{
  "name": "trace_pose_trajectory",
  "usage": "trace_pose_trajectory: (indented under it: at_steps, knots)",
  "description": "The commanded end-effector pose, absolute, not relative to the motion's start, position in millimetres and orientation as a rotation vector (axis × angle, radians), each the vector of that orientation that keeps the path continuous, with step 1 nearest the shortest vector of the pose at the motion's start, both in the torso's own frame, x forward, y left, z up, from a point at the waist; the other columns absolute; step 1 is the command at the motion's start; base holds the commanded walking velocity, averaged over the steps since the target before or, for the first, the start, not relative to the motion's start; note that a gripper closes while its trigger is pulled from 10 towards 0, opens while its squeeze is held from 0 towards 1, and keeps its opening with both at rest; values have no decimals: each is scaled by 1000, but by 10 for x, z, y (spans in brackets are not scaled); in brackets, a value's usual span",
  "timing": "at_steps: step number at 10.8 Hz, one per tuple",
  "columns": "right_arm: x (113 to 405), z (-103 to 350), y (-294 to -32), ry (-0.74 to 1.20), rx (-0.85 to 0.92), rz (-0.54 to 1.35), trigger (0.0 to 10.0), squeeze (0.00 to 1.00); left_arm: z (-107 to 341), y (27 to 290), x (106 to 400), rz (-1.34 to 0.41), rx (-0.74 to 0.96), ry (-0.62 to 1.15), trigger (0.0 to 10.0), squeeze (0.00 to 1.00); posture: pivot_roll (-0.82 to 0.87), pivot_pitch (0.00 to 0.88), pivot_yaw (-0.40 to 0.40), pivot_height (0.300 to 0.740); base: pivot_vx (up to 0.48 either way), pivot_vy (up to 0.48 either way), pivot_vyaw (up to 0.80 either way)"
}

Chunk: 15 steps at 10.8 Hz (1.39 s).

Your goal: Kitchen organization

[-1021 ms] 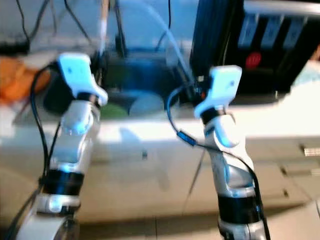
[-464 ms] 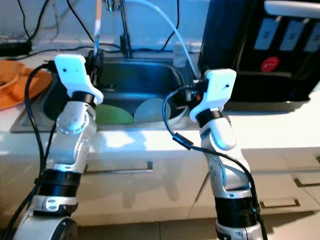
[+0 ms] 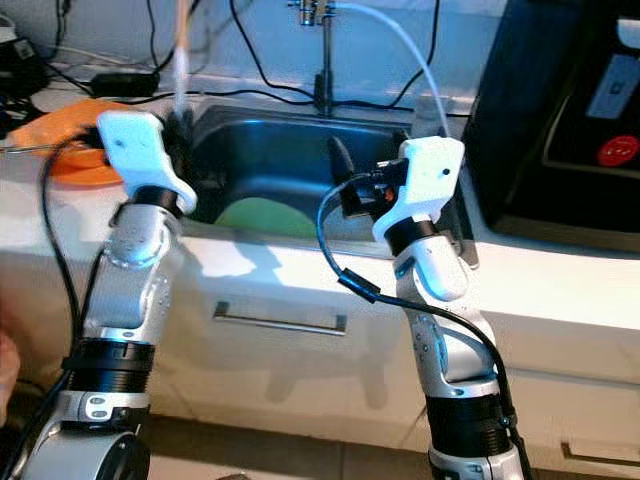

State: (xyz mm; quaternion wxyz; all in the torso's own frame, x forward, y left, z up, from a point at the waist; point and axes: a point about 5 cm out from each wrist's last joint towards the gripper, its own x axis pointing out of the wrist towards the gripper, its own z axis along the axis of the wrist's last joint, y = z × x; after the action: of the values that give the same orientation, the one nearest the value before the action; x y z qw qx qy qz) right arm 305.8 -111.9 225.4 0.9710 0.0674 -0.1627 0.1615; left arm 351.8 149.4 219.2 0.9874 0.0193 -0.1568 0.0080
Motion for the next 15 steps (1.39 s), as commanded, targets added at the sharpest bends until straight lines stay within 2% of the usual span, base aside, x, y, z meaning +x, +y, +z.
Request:
trace_pose_trajectory:
  at_steps: [1,4,8,12,15]
  knots:
    - [3056,2300,-1157,-352,126,305,10000,0,2214,1486,3555,12,39,-304,0,0,-52,14,-9,740,0,0,0]
    - [3052,2299,-1159,-351,124,304,10000,0,2081,1543,3651,18,-3,-193,0,0,-58,13,-7,740,258,0,0]
    - [3047,2300,-1164,-350,118,301,10000,0,2052,1574,3684,25,-13,-176,0,0,-65,11,-7,740,467,0,0]
    - [3043,2289,-1170,-346,116,301,10000,0,2005,1574,3670,28,-11,-168,0,0,-64,11,-8,740,0,0,0]
    - [3037,2283,-1159,-343,118,301,10000,0,1891,1628,3731,45,1,-84,0,0,-62,17,-3,740,0,0,0]
